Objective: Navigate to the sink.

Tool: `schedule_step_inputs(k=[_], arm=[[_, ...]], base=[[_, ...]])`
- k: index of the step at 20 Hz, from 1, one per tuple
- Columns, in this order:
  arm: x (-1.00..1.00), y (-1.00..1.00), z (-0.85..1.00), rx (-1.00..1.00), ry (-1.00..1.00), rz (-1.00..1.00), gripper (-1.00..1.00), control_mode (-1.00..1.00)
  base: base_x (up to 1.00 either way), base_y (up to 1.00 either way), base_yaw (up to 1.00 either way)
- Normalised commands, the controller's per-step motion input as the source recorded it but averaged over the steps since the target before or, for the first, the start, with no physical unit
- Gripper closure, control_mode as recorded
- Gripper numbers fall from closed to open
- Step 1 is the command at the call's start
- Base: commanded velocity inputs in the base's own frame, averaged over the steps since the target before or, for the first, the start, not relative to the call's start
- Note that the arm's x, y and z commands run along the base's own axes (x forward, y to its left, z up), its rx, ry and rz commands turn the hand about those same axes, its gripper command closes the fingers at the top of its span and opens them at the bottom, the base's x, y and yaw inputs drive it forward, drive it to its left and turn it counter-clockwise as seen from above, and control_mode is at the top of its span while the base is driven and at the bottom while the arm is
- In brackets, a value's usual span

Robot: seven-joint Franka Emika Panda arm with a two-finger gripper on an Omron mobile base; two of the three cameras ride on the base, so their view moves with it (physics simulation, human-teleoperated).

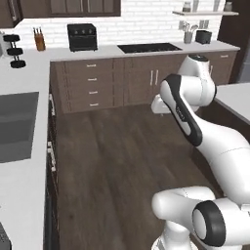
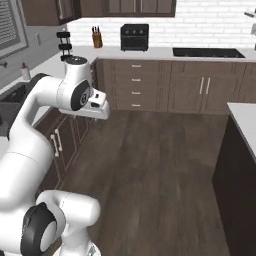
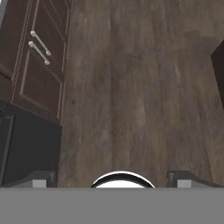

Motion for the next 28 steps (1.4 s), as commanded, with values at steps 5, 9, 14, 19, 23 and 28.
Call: schedule_step_inputs(k=[5,9,14,19,23,28], arm=[[0.0,0.0,0.0,0.0,0.0,0.0,-1.0,1.0],[0.0,0.0,0.0,0.0,0.0,0.0,-1.0,1.0],[0.0,0.0,0.0,0.0,0.0,0.0,-1.0,1.0],[0.0,0.0,0.0,0.0,0.0,0.0,-1.0,1.0],[0.0,0.0,0.0,0.0,0.0,0.0,-1.0,1.0],[0.0,0.0,0.0,0.0,0.0,0.0,-1.0,1.0]], base=[[1.0,0.03,0.0],[1.0,0.0,0.1],[1.0,0.0,0.32],[1.0,0.0,0.49],[0.84,-0.05,0.57],[0.62,-0.08,0.62]])
